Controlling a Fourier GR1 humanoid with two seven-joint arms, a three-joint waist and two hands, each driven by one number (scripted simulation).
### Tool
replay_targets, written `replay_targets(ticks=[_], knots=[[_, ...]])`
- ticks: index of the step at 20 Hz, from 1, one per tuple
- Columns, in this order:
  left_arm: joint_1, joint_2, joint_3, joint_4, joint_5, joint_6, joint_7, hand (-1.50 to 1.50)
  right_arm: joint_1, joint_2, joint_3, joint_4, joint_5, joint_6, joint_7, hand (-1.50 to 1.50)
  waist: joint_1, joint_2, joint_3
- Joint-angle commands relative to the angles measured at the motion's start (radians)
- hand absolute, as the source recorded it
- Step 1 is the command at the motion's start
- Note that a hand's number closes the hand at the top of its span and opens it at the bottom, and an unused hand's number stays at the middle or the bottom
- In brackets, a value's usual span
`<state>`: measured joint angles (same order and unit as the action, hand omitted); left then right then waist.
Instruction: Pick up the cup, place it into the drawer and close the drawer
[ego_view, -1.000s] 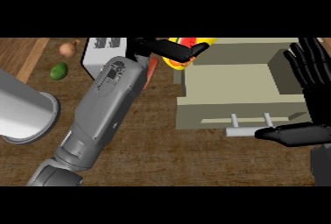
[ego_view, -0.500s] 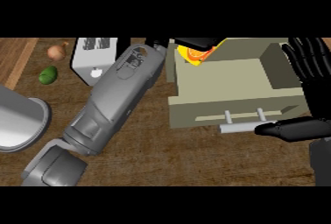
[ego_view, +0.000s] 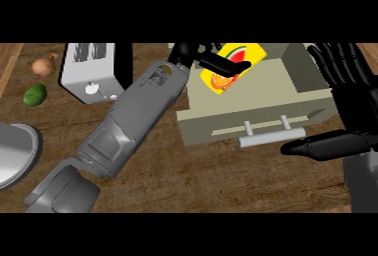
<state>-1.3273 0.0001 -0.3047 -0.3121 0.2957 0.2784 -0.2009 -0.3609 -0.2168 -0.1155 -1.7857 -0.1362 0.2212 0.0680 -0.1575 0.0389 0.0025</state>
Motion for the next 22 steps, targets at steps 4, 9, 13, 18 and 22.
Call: replay_targets(ticks=[4,9,13,18,22], knots=[[0.061,0.0,-0.034,-0.021,0.085,-0.01,-0.078,-1.5,-0.031,-0.004,0.013,0.037,-0.02,0.042,-0.031,-1.5,-0.038,0.018,-0.001],[0.084,0.0,-0.008,-0.052,0.177,-0.012,-0.137,-1.5,-0.015,0.023,0.099,-0.006,-0.149,0.17,0.002,1.5,-0.063,0.013,-0.002],[0.06,0.0,0.008,-0.107,0.252,-0.038,-0.206,-1.5,-0.049,0.013,0.178,0.033,-0.21,0.287,0.021,1.5,-0.037,0.012,-0.002],[0.065,0.0,0.039,-0.102,0.315,0.023,-0.272,-1.5,-0.025,-0.143,0.266,0.02,-0.147,0.438,0.129,1.5,0.0,-0.005,-0.003],[0.067,0.0,0.02,-0.083,0.339,0.035,-0.3,-1.5,0.02,-0.168,0.306,-0.005,0.0,0.402,0.161,-1.5,0.048,-0.017,-0.002]])
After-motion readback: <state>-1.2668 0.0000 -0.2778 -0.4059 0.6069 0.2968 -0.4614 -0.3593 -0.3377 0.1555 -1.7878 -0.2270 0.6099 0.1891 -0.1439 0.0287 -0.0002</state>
